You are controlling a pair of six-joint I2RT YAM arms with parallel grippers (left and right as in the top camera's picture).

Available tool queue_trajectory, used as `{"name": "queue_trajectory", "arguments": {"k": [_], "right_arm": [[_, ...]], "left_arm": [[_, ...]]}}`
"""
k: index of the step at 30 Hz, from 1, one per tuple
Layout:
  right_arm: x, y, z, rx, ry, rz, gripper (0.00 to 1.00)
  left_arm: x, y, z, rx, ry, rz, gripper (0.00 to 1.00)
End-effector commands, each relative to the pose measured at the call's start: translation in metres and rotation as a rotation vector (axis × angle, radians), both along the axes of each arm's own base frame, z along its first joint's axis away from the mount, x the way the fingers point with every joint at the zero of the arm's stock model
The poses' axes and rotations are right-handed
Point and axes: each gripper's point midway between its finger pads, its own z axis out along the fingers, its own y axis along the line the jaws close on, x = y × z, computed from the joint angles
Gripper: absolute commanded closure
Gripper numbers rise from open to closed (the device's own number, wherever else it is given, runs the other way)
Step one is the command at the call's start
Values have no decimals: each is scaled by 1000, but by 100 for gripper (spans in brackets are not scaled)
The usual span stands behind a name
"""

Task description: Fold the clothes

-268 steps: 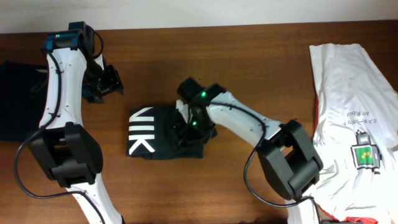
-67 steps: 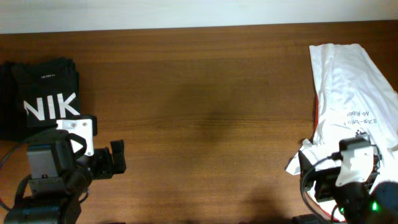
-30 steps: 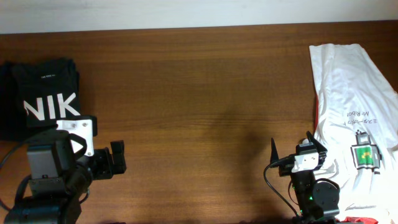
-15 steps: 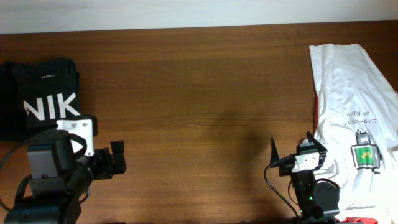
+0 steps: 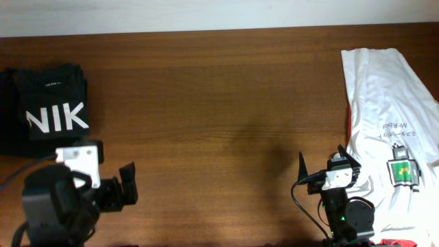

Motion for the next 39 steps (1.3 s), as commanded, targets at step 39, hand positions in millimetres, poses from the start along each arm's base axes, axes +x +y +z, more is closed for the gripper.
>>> {"name": "queue_trajectory", "arguments": {"k": [39], "right_arm": [[0,0,-2,5,4,-2,2]], "left_arm": [[55,8,-129,88,-674,55,1]]}}
